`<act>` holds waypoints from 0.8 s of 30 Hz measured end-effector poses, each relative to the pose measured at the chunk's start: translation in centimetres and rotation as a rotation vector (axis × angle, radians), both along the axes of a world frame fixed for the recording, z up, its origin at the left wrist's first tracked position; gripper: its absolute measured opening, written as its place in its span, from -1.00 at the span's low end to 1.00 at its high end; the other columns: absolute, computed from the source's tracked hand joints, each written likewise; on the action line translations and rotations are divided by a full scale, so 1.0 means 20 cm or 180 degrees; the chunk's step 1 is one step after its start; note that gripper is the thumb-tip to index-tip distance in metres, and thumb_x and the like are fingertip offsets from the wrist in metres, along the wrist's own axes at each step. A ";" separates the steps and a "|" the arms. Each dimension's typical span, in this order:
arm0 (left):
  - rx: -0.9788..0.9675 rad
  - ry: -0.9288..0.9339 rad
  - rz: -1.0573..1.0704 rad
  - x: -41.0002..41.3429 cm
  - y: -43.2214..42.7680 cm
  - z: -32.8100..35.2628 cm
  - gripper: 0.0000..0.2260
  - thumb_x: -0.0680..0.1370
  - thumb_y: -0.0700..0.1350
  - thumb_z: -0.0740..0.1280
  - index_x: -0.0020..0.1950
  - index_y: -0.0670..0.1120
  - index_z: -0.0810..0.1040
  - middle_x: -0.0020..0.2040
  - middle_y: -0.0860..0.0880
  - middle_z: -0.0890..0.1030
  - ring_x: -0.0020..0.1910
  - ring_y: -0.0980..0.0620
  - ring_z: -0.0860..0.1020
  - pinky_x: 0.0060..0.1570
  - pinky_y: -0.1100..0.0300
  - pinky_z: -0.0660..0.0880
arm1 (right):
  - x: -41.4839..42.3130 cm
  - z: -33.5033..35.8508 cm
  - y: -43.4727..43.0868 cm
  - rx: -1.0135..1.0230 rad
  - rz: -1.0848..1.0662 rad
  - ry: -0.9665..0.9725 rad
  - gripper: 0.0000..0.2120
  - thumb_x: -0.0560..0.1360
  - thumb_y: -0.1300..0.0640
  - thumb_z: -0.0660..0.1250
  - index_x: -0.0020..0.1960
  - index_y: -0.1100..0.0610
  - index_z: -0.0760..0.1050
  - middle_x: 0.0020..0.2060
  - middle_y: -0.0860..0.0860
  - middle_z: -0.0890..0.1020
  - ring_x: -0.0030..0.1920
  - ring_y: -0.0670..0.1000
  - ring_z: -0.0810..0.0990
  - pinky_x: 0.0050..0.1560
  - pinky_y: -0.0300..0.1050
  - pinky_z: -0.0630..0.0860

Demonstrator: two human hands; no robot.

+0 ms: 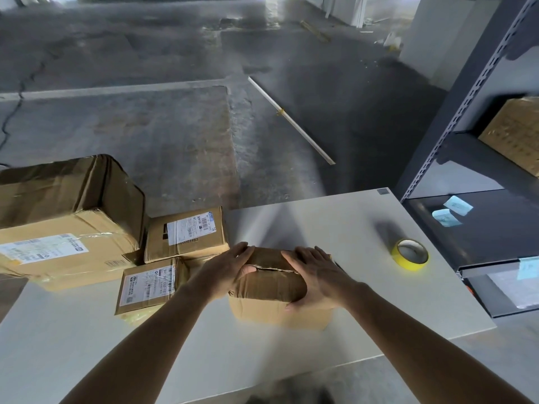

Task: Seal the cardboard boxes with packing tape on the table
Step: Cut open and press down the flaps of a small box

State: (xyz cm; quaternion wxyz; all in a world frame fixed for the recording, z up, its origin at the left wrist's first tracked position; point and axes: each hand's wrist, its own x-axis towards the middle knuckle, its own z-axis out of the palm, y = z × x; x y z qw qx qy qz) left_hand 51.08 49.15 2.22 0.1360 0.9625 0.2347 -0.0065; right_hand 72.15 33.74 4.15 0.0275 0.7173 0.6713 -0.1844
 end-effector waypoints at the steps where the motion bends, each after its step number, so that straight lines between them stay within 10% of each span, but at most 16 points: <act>1: 0.0081 -0.0065 -0.0056 0.00 0.01 -0.01 -0.52 0.66 0.02 0.16 0.52 -0.19 0.30 0.46 -0.16 0.39 0.15 -0.18 0.60 0.07 -0.01 0.59 | 0.00 0.00 0.00 0.0006 0.0001 -0.0013 0.13 0.26 -0.48 0.38 0.59 -0.05 -0.10 0.46 0.04 0.18 0.47 0.14 0.13 0.51 0.01 -0.01; 8: -0.0366 0.0052 -0.0047 -0.03 0.04 0.06 -0.44 0.60 0.17 0.21 0.55 -0.02 0.24 0.48 0.01 0.32 0.26 -0.06 0.52 0.18 0.14 0.48 | -0.01 -0.01 -0.01 0.0078 0.0018 -0.0013 0.11 0.29 -0.45 0.39 0.59 -0.06 -0.10 0.45 0.03 0.18 0.46 0.13 0.14 0.51 -0.01 -0.02; 16: -0.0330 0.1064 -0.0172 -0.02 -0.01 0.07 0.24 0.19 0.52 0.39 0.57 0.14 -0.32 0.56 0.05 -0.39 0.55 0.04 -0.34 0.55 -0.07 -0.16 | 0.00 -0.03 -0.01 0.0036 0.0047 0.0038 0.13 0.30 -0.48 0.37 0.60 -0.06 -0.16 0.52 0.04 0.09 0.54 0.13 0.01 0.52 -0.01 -0.16; 24: 0.0096 0.0878 -0.0352 0.01 -0.02 0.10 0.09 0.33 0.40 0.42 0.61 0.10 -0.18 0.56 0.02 -0.05 0.54 -0.04 -0.02 0.50 0.06 -0.01 | 0.04 -0.07 -0.02 -0.0148 0.0052 -0.0083 0.22 0.23 -0.52 0.35 0.59 -0.10 -0.29 0.56 0.05 -0.02 0.58 0.10 -0.15 0.56 0.09 -0.27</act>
